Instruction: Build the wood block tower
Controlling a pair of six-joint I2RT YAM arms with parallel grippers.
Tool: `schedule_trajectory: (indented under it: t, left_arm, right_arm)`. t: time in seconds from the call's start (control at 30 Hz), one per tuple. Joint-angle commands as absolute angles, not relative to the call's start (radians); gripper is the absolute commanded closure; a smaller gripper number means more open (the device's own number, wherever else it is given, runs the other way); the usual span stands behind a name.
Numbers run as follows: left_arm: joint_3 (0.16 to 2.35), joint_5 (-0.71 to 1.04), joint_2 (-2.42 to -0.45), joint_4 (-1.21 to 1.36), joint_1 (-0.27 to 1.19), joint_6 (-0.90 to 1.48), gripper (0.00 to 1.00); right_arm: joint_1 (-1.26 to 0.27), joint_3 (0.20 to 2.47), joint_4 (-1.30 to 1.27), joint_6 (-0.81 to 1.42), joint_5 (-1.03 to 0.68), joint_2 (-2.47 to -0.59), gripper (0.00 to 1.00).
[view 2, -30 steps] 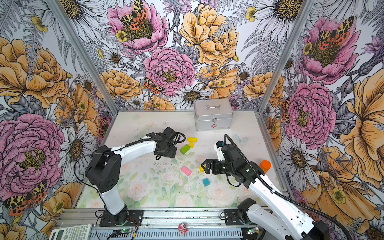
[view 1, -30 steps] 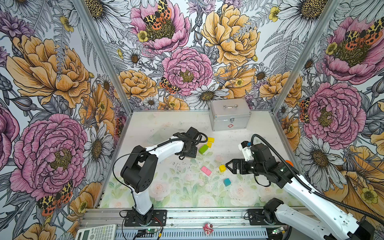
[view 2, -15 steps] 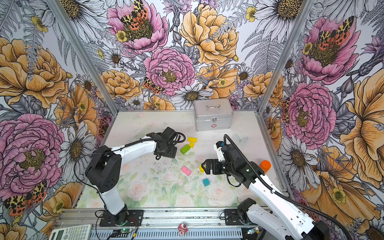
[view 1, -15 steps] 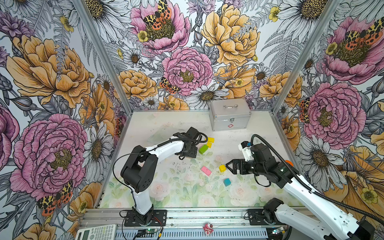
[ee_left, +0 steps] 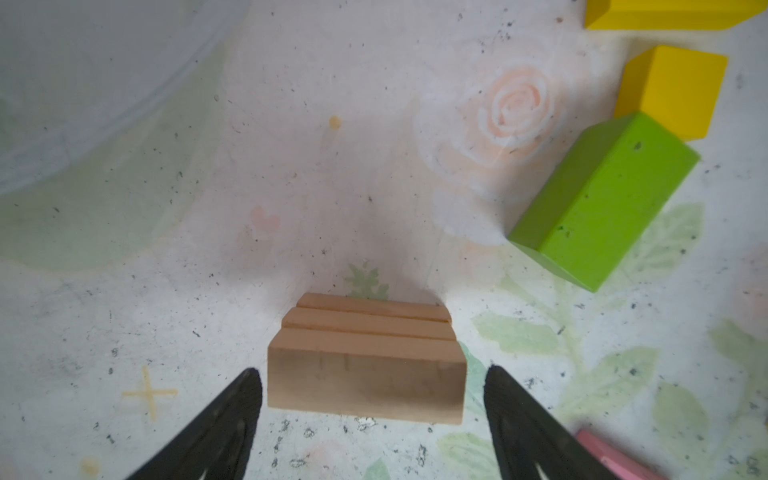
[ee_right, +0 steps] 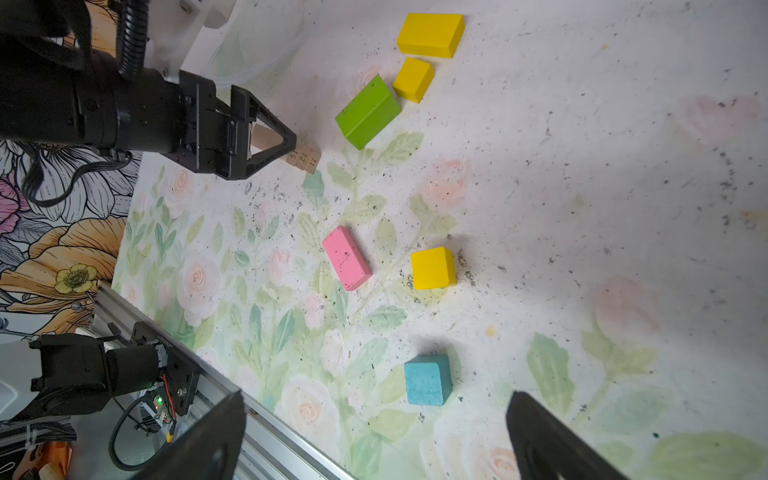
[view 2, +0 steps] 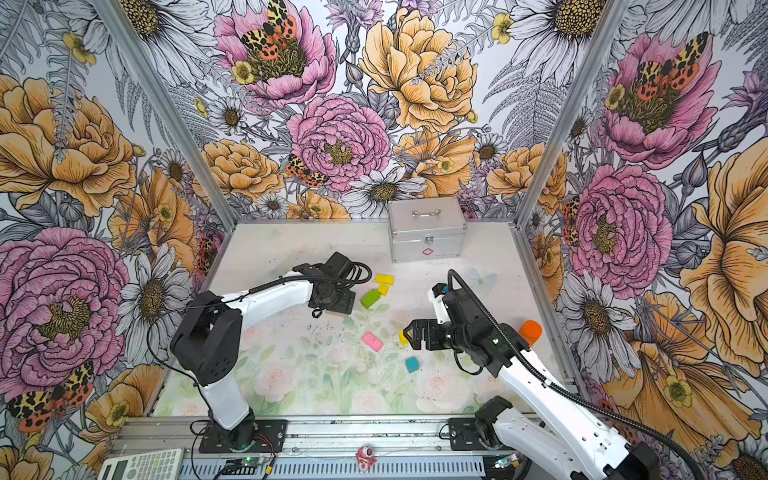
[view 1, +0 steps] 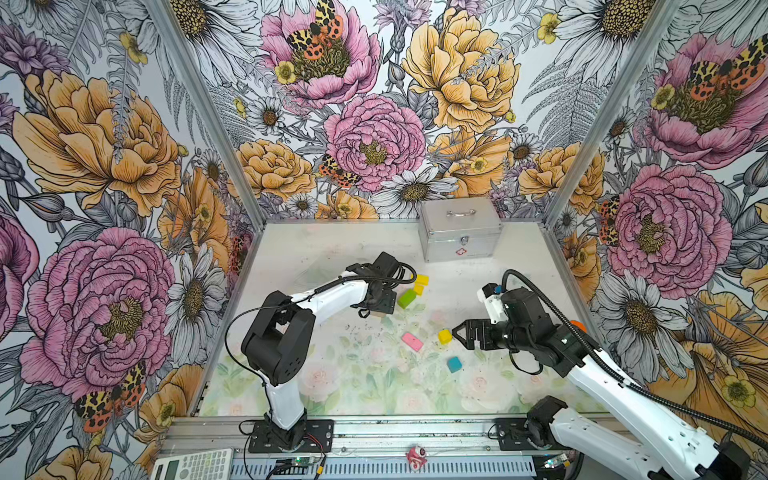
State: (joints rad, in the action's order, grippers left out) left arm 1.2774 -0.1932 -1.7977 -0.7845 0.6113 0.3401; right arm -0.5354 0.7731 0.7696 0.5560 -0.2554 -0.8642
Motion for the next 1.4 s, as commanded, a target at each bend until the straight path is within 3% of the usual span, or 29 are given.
schedule_trajectory:
  t: [0.0,0.4,0.73,0.9,1.13,1.37]
  left_arm:
    - [1.295,-0.191,-1.787,-0.773,0.616,0.334,0.14]
    - [1.302,-0.359,-1.544,-0.847,0.688,0.433,0.11]
    - [0.991,-0.411,-1.143,-0.846,0.762,0.639,0.07]
    - [0.849,-0.418,-1.02,-0.834,0.763,0.708,0.13]
    - [0.724,-0.313,-1.019,-0.682,0.665,0.678,0.17]
    - [0.718,-0.247,-1.209,-0.55,0.631,0.63,0.29]
  right_arm:
    - [-0.526,0.773,0.776,0.536,-0.238,-0.849,0.0]
    - [-0.526,0.787,0.802,0.542,-0.181,-0.84,0.0]
    - [-0.559,0.84,0.839,0.523,-0.066,-0.941,0.03]
    - [-0.622,0.913,0.838,0.53,-0.023,-1.016,0.03]
    - [-0.669,1.008,0.838,0.529,0.006,-1.127,0.0]
    - [-0.67,1.048,0.833,0.516,0.006,-1.207,0.0]
